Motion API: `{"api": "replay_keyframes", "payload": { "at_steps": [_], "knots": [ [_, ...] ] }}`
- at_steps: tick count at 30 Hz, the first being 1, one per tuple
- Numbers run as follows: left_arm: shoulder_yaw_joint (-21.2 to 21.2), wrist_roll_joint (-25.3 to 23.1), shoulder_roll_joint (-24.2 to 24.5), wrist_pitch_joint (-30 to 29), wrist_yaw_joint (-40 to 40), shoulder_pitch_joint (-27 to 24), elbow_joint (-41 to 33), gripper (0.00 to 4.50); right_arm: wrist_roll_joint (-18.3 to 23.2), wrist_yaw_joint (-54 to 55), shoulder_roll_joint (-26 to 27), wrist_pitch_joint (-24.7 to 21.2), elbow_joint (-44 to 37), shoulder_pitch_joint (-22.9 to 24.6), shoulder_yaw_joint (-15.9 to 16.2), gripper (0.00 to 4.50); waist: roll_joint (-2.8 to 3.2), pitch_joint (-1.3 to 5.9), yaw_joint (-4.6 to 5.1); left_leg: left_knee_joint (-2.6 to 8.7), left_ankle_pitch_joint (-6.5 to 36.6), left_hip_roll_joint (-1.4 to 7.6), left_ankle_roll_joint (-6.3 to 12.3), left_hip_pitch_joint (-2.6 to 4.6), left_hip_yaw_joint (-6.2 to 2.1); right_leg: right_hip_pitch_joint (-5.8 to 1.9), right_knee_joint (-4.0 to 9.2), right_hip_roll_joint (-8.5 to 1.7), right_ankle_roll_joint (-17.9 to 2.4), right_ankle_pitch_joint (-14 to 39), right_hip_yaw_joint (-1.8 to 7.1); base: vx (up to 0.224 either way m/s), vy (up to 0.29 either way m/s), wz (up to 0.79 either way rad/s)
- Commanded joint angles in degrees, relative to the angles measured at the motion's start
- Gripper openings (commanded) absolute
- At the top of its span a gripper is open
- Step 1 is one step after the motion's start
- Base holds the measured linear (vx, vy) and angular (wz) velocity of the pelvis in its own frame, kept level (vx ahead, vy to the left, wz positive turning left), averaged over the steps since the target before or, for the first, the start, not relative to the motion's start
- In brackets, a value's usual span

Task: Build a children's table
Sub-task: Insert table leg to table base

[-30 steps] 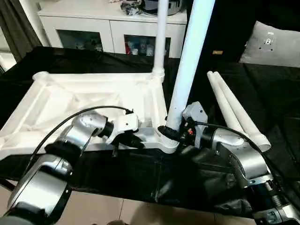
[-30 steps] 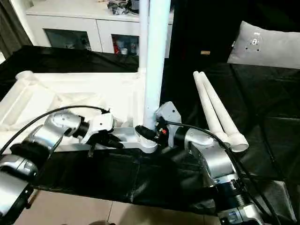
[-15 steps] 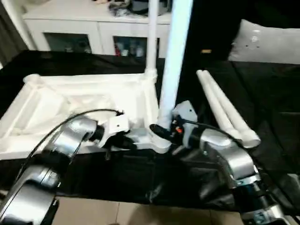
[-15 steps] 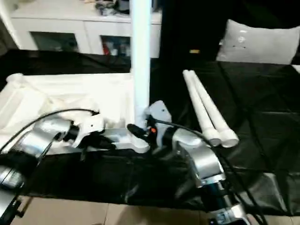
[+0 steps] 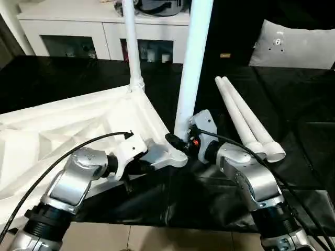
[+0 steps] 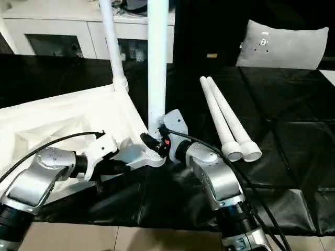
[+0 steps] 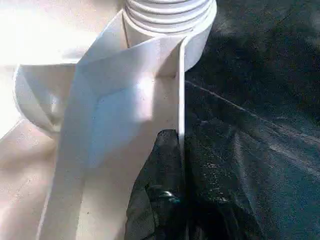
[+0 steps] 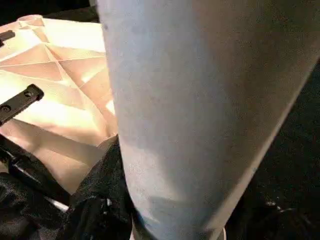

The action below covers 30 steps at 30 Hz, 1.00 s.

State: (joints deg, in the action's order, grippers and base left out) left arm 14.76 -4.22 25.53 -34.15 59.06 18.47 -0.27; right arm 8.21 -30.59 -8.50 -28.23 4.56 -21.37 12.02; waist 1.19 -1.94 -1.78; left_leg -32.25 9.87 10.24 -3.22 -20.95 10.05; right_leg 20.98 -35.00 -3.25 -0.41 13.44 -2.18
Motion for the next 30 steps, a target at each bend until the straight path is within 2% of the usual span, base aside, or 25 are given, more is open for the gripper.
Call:
{"api": "replay_keyframes", "payload": {
  "at_steps": [1,5,12,13,15,17,22,25,30],
  "knots": [
    [1.77,0.06,-0.56,0.47,-0.39,0.69,-5.09,0.0,-1.86,1.82,0.04,-4.57,5.81,1.95,0.65,1.89,0.72,1.91,-0.25,4.37,18.14,3.0,-2.27,0.83,-1.47,-0.74,5.07,-4.34,-9.53,12.48,2.9,0.0,0.0,0.0],
    [2.07,-0.94,-0.75,-0.03,-3.01,1.31,-4.75,0.0,-1.66,2.36,0.44,-4.16,6.27,1.68,0.72,1.89,0.61,2.05,-0.3,4.18,16.5,2.83,-1.93,0.72,-1.36,-0.97,4.85,-4.32,-9.97,9.73,2.82,0.0,0.0,0.0],
    [2.87,-1.25,0.9,4.3,-2.75,1.09,-3.65,0.0,0.37,2.04,1.75,-2.94,8.38,1.24,-1.41,1.89,0.66,2.0,-0.19,4.26,18.07,2.84,-2.05,0.74,-1.51,-0.86,5.02,-4.37,-9.36,12.13,2.8,0.0,0.0,0.0],
    [3.21,-1.21,1.3,5.77,-2.74,1.16,-3.12,0.0,0.33,2.05,1.83,-2.39,9.06,0.88,-1.78,2.24,0.66,1.97,-0.13,4.24,18.09,2.82,-2.14,0.7,-1.49,-0.85,5.03,-4.36,-9.36,12.14,2.79,0.0,0.0,0.0],
    [3.47,-1.18,1.67,7.49,-2.57,1.21,-2.38,0.0,0.56,1.63,1.62,-1.97,9.35,0.74,-1.96,2.24,0.63,2.0,-0.12,4.17,18.13,2.8,-2.04,0.79,-1.43,-0.81,5.11,-4.43,-9.36,12.35,2.84,0.0,0.0,0.0],
    [3.6,-1.08,1.88,9.58,-2.42,1.23,-1.45,0.0,1.42,0.3,1.28,-2.02,8.89,0.96,-2.1,2.67,0.64,2.07,-0.24,4.15,17.68,2.84,-1.88,0.77,-1.43,-0.86,5.02,-4.34,-9.32,11.62,2.82,0.0,0.0,0.0],
    [3.6,-1.06,2.13,10.76,-2.72,1.7,1.09,0.0,1.37,-0.94,-0.25,-2.98,6.95,1.99,-1.89,3.08,0.64,2.51,-0.71,3.68,12.24,2.8,-1.05,0.68,-1.17,-1.32,4.1,-4.2,-10.9,2.29,2.63,0.0,0.0,0.0],
    [3.43,-0.86,2.12,12.8,-2.76,2.44,3.86,0.0,2.19,-2.73,-1.99,-2.59,5.08,3.31,-2.25,3.4,0.65,2.6,-1.05,3.43,11.07,2.74,-0.54,0.6,-1.08,-1.59,3.93,-4.26,-11.25,0.29,2.61,0.0,0.0,0.0],
    [3.67,-0.76,2.29,15.26,-2.19,3.56,7.62,0.0,2.77,-5.89,-5.45,0.51,2.22,5.63,-3.01,3.84,0.4,2.39,-1.57,3.5,11.73,2.8,-0.32,0.62,-1.04,-1.62,4.19,-4.34,-10.71,2.83,2.57,0.0,0.0,0.0]
  ]
}}
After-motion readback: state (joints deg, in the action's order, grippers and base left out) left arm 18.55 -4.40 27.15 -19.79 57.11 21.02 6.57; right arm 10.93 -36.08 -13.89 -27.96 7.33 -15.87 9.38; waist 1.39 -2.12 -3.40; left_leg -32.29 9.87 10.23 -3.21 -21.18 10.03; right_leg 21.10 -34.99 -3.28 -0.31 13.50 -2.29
